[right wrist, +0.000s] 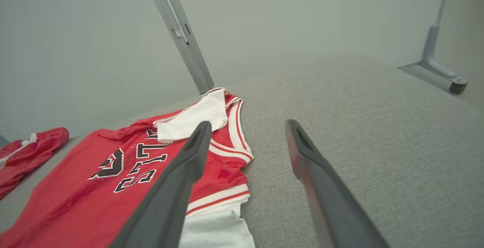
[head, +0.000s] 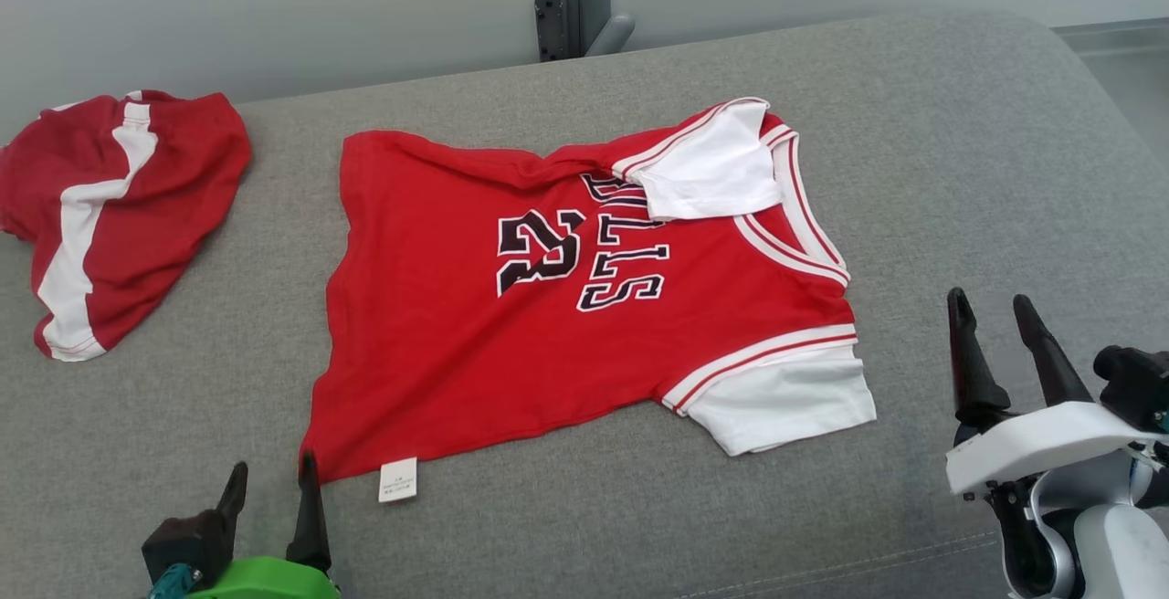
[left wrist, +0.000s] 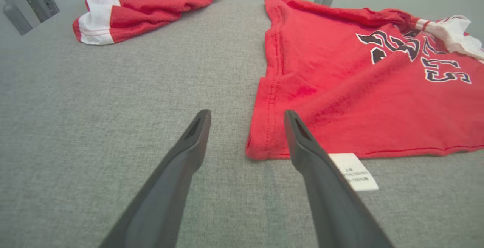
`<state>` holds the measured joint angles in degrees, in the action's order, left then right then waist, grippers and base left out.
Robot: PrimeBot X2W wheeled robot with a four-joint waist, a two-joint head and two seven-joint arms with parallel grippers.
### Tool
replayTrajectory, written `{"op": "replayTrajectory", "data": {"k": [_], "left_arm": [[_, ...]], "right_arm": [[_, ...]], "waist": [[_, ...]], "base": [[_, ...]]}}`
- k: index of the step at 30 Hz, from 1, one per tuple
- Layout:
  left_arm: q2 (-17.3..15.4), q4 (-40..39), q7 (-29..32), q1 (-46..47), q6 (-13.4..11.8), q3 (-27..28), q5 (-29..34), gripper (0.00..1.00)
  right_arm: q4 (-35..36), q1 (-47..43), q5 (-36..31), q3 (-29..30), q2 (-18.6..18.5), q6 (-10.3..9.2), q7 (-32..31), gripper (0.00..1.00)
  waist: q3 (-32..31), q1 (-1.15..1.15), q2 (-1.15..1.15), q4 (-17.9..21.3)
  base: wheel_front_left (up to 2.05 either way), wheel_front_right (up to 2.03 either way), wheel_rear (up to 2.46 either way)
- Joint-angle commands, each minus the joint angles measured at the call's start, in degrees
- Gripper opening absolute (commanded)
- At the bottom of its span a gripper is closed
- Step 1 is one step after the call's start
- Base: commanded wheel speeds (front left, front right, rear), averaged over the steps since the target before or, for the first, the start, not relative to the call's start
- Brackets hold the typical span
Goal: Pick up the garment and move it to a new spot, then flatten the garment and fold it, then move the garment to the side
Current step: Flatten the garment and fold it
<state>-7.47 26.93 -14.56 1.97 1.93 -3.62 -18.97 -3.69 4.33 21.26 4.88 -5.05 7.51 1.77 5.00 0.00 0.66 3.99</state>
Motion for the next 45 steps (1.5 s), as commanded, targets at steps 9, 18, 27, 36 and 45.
{"op": "replayTrajectory", "data": {"k": [9,18,27,36,45], "left_arm": [[1.7,-11.2,-0.6,-2.5,-2.0,0.0,1.7,1.0],[2.9,-18.6,-0.6,-5.3,-3.6,-1.3,4.0,1.0],[3.4,-20.2,-0.6,-7.6,-4.5,-1.0,4.0,1.0],[3.5,-20.3,-0.6,-8.2,-4.4,-1.1,4.3,1.0],[3.6,-19.5,-0.6,-8.3,-4.0,-1.7,4.4,1.0]], "right_arm": [[4.3,-2.9,-8.3,0.8,1.0,-0.04,4.6,1.0],[6.6,-5.3,-12.7,-4.6,1.9,-0.04,7.7,1.0],[3.8,-6.8,-12.3,-6.4,2.1,-0.04,10.1,1.0],[1.2,-6.1,-11.3,-6.8,2.1,-0.04,11.1,1.0],[-3.2,-6.1,-10.1,-3.5,2.1,-0.04,8.5,1.0]], "waist": [[-2.7,0.0,-0.66,-0.8],[-5.4,0.0,-0.66,-1.7],[-6.4,0.0,-0.66,-2.5],[-6.5,0.0,-0.66,-2.7],[-6.3,0.0,-0.66,-2.6]], "base": [[0.0,0.0,0.0],[0.0,0.0,0.0],[0.0,0.0,0.0],[0.0,0.0,0.0],[0.0,0.0,0.0]]}}
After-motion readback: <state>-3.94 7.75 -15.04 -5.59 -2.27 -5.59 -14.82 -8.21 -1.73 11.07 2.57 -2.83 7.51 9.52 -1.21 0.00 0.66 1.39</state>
